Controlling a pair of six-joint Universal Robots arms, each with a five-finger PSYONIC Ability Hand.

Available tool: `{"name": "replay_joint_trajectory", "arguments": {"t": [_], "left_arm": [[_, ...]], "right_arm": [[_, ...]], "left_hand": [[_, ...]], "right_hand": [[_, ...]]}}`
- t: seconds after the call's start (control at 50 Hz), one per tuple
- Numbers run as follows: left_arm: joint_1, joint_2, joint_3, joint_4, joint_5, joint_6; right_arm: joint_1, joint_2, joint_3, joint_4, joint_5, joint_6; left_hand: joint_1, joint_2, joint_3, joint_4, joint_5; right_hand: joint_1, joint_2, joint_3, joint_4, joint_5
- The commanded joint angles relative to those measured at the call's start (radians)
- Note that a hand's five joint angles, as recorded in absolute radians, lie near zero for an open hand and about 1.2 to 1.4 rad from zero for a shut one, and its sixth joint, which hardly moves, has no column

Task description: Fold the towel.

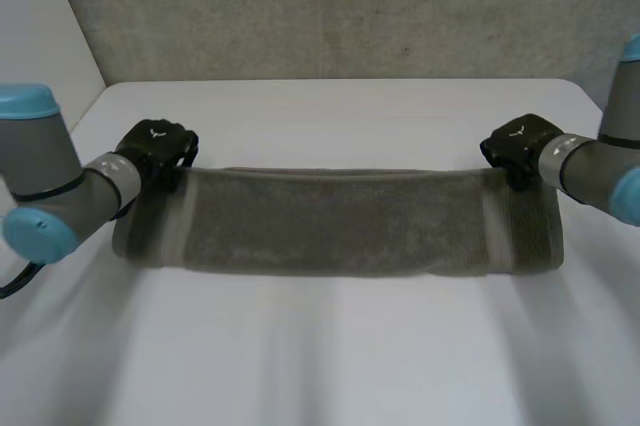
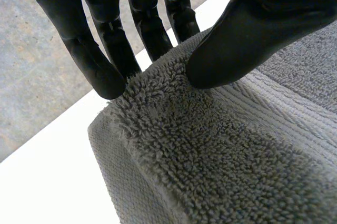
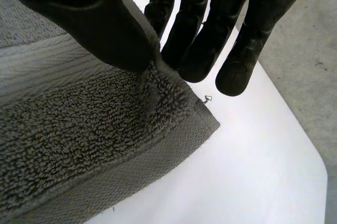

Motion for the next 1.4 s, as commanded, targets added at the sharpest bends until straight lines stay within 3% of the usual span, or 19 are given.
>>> {"name": "replay_joint_trajectory", "arguments": {"t": [0.02,0.16,0.18,0.2,0.22,0.24,0.26,0.42,0.52,0.66,0.68,0.74,0.84,1.02,1.26,1.3,1.36,1.38,1.4], "left_arm": [[-0.026,-0.119,0.175,-0.014,-0.041,0.001],[-0.049,-0.192,0.284,-0.014,-0.05,0.0],[-0.054,-0.199,0.297,-0.014,-0.055,-0.002],[-0.058,-0.204,0.303,-0.014,-0.062,-0.004],[-0.058,-0.204,0.303,-0.014,-0.062,-0.004],[-0.061,-0.204,0.301,-0.014,-0.073,-0.004],[-0.069,-0.202,0.298,-0.014,-0.084,-0.002],[-0.106,-0.16,0.252,-0.031,-0.154,-0.005],[-0.108,-0.058,0.142,-0.045,-0.188,-0.01],[-0.109,0.174,-0.125,-0.011,-0.179,-0.036],[-0.111,0.228,-0.198,0.017,-0.177,-0.059],[-0.111,0.326,-0.354,0.097,-0.174,-0.112],[-0.112,0.448,-0.559,0.215,-0.158,-0.169],[-0.1,0.494,-0.781,0.4,-0.096,-0.217],[-0.098,0.493,-0.792,0.41,-0.084,-0.218],[-0.098,0.494,-0.795,0.41,-0.084,-0.218],[-0.1,0.494,-0.795,0.412,-0.084,-0.218],[-0.1,0.493,-0.797,0.412,-0.084,-0.218],[-0.1,0.493,-0.797,0.412,-0.084,-0.218]], "right_arm": [[0.018,0.171,-0.243,0.003,0.054,0.005],[0.036,0.26,-0.376,0.002,0.053,0.008],[0.039,0.277,-0.394,0.0,0.054,0.008],[0.039,0.277,-0.394,0.0,0.054,0.008],[0.042,0.291,-0.409,-0.001,0.054,0.011],[0.044,0.298,-0.415,-0.001,0.054,0.015],[0.044,0.298,-0.415,-0.001,0.054,0.015],[0.05,0.279,-0.405,-0.034,0.051,0.133],[0.065,0.15,-0.322,-0.034,0.046,0.193],[0.051,-0.201,0.136,-0.136,0.053,0.192],[0.051,-0.202,0.137,-0.136,0.053,0.192],[0.048,-0.39,0.415,-0.214,0.054,0.196],[0.042,-0.481,0.633,-0.26,0.053,0.199],[-0.051,-0.479,0.842,-0.397,0.046,0.196],[-0.119,-0.358,0.908,-0.629,0.028,0.189],[-0.122,-0.34,0.904,-0.636,0.019,0.189],[-0.13,-0.318,0.896,-0.641,-0.009,0.192],[-0.134,-0.312,0.892,-0.644,-0.018,0.193],[-0.134,-0.312,0.892,-0.644,-0.018,0.193]], "left_hand": [[-0.047,-0.097,-0.143,-0.114,-0.253],[-0.047,-0.097,-0.143,-0.114,-0.253],[-0.047,-0.097,-0.143,-0.114,-0.253],[-0.387,-0.436,-0.483,-0.454,-0.592],[-0.39,-0.44,-0.486,-0.458,-0.596],[-1.12,-1.169,-1.216,-1.187,-1.325],[-1.261,-1.31,-1.357,-1.328,-1.466],[-1.262,-1.312,-1.358,-1.329,-1.468],[-1.245,-1.294,-1.341,-1.312,-1.45],[-1.227,-1.276,-1.323,-1.294,-1.433],[-1.227,-1.276,-1.323,-1.294,-1.433],[-1.227,-1.276,-1.323,-1.294,-1.433],[-1.227,-1.276,-1.323,-1.294,-1.433],[-1.23,-1.279,-1.326,-1.297,-1.435],[-1.236,-1.285,-1.332,-1.303,-1.441],[-1.236,-1.285,-1.332,-1.303,-1.441],[-1.236,-1.285,-1.332,-1.303,-1.441],[-1.236,-1.285,-1.332,-1.303,-1.441],[-1.239,-1.288,-1.335,-1.306,-1.444]], "right_hand": [[0.074,0.057,0.066,0.066,0.041],[0.074,0.057,0.066,0.066,0.041],[-0.027,-0.044,-0.035,-0.035,-0.06],[-0.028,-0.045,-0.036,-0.036,-0.061],[-0.554,-0.571,-0.562,-0.562,-0.587],[-1.148,-1.165,-1.156,-1.156,-1.181],[-1.148,-1.165,-1.156,-1.156,-1.181],[-1.148,-1.165,-1.156,-1.156,-1.181],[-1.148,-1.165,-1.156,-1.156,-1.181],[-1.148,-1.165,-1.156,-1.156,-1.181],[-1.148,-1.165,-1.156,-1.156,-1.181],[-1.148,-1.165,-1.156,-1.156,-1.181],[-1.148,-1.165,-1.156,-1.156,-1.181],[-1.1,-1.116,-1.108,-1.107,-1.133],[-0.909,-0.925,-0.917,-0.917,-0.942],[-0.835,-0.852,-0.843,-0.843,-0.869],[-0.603,-0.62,-0.612,-0.611,-0.637],[-0.397,-0.414,-0.405,-0.405,-0.43],[-0.395,-0.412,-0.403,-0.403,-0.428]]}}
